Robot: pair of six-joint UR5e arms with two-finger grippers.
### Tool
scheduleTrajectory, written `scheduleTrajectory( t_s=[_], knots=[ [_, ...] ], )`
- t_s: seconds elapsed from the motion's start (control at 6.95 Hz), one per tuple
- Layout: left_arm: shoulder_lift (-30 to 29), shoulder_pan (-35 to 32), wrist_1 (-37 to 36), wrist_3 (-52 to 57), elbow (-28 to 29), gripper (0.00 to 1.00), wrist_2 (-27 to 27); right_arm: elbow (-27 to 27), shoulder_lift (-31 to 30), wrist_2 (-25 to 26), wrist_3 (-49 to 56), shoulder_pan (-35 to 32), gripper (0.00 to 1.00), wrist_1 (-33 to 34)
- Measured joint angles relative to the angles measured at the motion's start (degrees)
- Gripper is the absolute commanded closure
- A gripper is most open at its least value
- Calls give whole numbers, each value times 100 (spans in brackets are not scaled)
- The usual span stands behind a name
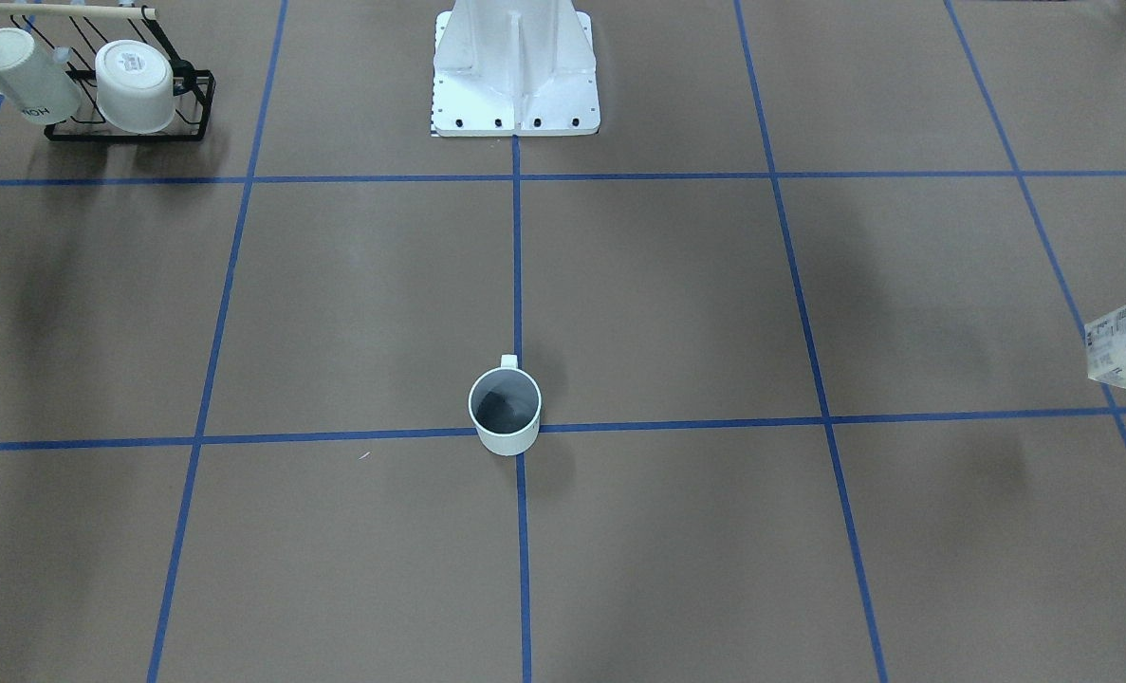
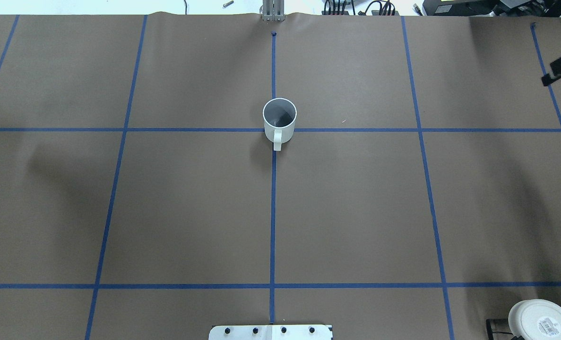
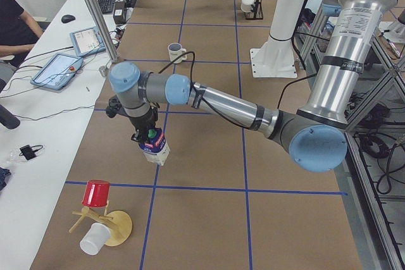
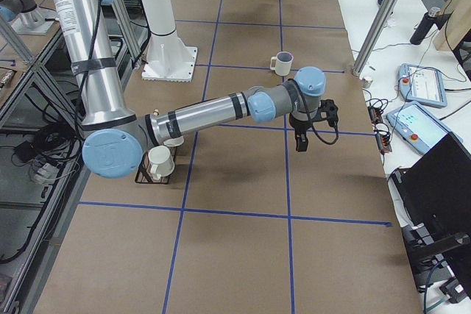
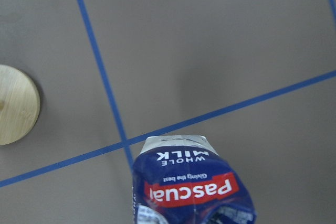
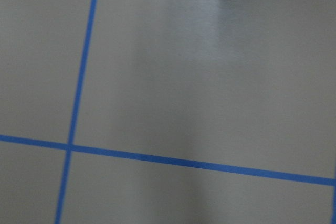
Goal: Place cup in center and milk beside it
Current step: 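Carry the milk carton with the left gripper beside the mug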
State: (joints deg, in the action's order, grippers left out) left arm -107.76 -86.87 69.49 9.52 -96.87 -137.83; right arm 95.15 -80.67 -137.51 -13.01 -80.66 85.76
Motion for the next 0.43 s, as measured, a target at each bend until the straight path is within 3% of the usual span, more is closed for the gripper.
scheduleTrajectory(
  t_s=[0.43],
  knots=[
    [-587, 1010, -344, -2265, -837, 100, -21, 18, -655, 559, 685, -438, 0, -22]
  ],
)
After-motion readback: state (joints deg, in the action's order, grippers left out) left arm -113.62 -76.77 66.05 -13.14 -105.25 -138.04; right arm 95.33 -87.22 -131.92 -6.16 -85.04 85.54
